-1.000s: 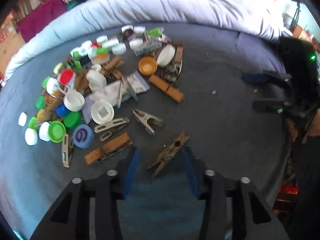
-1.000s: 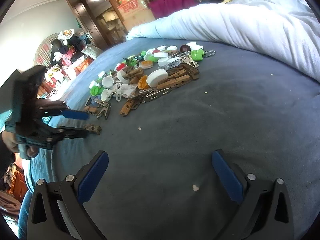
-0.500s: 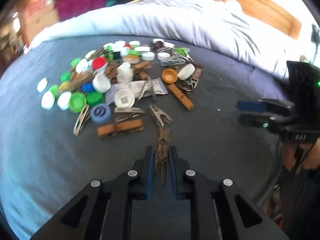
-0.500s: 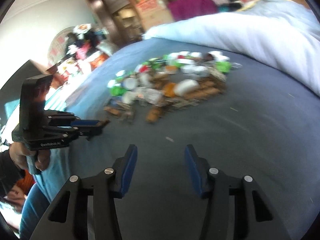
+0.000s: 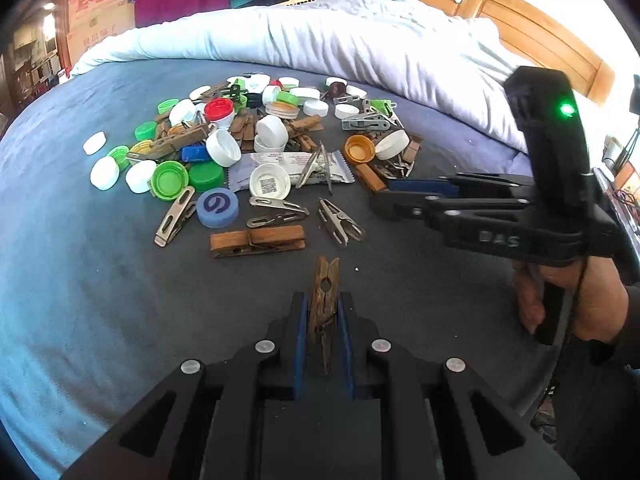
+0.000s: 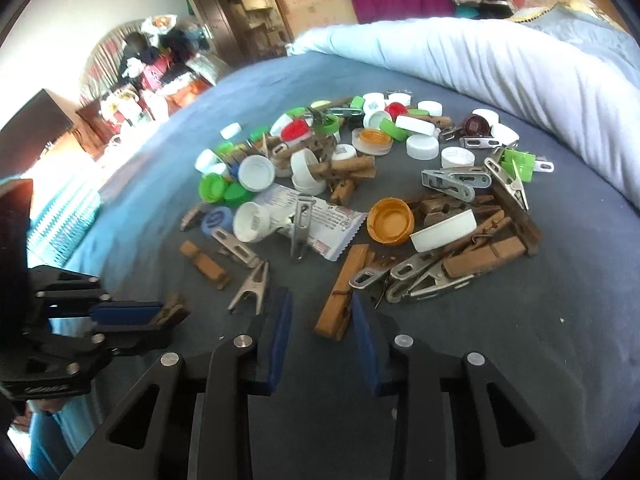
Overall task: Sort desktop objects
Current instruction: 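Grasp a wooden clothespin from the pile with the right gripper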
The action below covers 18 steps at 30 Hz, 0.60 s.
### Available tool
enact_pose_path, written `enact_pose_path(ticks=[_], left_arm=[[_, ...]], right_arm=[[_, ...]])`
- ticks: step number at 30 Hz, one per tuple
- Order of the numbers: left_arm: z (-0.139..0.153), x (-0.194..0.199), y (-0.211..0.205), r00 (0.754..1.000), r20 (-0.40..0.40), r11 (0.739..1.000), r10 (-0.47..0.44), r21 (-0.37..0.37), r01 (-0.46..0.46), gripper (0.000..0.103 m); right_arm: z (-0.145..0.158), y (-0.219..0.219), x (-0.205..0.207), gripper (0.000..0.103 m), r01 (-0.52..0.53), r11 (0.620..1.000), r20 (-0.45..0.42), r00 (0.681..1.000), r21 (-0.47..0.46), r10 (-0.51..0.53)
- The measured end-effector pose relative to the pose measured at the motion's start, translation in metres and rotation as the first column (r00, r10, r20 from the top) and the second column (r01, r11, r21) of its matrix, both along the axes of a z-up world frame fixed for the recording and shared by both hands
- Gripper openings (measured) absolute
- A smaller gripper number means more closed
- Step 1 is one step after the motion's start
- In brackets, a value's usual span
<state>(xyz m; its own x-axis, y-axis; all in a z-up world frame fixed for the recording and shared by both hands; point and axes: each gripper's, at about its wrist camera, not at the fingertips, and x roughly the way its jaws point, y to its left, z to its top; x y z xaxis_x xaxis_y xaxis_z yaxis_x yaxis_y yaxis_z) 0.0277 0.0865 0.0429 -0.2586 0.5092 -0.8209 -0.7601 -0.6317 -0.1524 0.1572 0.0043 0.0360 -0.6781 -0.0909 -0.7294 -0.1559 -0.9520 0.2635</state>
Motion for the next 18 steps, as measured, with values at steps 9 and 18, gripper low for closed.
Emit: enact_pose_path(ticks=[9,18], left_arm=[[-0.011,0.001,0.009,0.999,0.005,0.999,0.040,-0.016,-0.040,0.016],[-0.011,0.001,0.011,0.997,-0.003,0.997,0.079,-0.020,-0.079,0.016]], right_arm=[[-0.011,0.011,-0.014,0.025,0.042,0.998,0.046,0.998,-0.036,-0.041],[-0.011,0.011,-0.021,0.012,0.040,0.999,0.058,0.998,-0.001,-0.040]])
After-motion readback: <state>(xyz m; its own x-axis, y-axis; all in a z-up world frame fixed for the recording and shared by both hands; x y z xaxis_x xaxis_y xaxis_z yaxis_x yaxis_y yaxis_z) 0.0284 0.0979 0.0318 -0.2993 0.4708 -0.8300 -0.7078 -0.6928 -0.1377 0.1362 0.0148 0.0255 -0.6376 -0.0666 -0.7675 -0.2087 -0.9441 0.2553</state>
